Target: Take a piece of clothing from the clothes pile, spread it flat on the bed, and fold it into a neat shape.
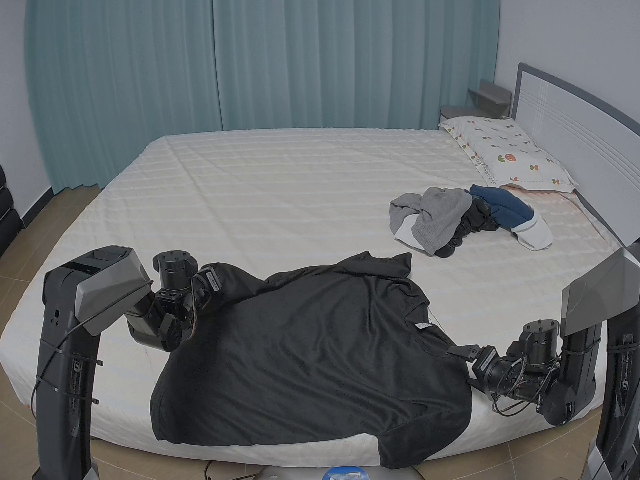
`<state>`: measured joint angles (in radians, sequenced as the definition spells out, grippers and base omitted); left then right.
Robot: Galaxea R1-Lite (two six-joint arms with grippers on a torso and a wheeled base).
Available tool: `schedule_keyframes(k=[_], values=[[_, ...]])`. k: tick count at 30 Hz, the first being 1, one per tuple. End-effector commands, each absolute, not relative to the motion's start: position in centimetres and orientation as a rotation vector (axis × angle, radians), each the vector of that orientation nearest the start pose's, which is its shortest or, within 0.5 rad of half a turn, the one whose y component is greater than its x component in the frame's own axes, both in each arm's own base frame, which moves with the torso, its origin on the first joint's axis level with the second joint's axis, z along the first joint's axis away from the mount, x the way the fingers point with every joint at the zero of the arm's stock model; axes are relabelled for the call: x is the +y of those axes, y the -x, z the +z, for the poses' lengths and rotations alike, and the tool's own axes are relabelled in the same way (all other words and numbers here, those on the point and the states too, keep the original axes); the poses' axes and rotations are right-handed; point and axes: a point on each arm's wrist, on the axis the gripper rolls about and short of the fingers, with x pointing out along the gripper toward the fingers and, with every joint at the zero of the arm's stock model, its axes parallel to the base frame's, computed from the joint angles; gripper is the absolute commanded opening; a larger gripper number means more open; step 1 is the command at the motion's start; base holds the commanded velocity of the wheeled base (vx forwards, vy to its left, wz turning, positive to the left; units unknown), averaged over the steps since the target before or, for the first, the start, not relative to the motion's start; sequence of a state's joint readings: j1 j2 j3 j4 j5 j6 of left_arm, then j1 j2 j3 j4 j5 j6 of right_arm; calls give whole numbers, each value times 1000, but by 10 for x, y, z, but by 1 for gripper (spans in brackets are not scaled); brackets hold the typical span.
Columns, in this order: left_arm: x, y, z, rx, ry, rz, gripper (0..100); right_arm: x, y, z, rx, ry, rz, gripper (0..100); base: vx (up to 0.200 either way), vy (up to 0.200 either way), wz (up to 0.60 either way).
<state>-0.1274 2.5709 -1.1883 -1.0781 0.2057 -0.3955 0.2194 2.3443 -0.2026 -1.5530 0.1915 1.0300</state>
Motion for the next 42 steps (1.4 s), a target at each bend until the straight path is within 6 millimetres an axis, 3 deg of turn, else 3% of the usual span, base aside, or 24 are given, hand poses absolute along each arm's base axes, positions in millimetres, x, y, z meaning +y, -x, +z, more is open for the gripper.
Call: schedule_keyframes(k=[1,17,25,26,35,42], values=[[-39,-470,-36,240,356,167,0,62,-257,-29,735,-976,65,100,0,0,0],[-11,-516,-51,63,381,242,0,62,-257,-29,735,-976,65,100,0,0,0],[-5,-520,-56,61,381,253,0,62,-258,-29,733,-978,65,100,0,0,0],[-5,-520,-56,61,381,253,100,62,-258,-29,733,-978,65,100,0,0,0],[-6,-519,-52,51,413,250,100,62,-258,-30,732,-976,65,100,0,0,0],[5,-504,-27,67,477,274,100,62,-258,-30,734,-976,64,100,0,0,0]])
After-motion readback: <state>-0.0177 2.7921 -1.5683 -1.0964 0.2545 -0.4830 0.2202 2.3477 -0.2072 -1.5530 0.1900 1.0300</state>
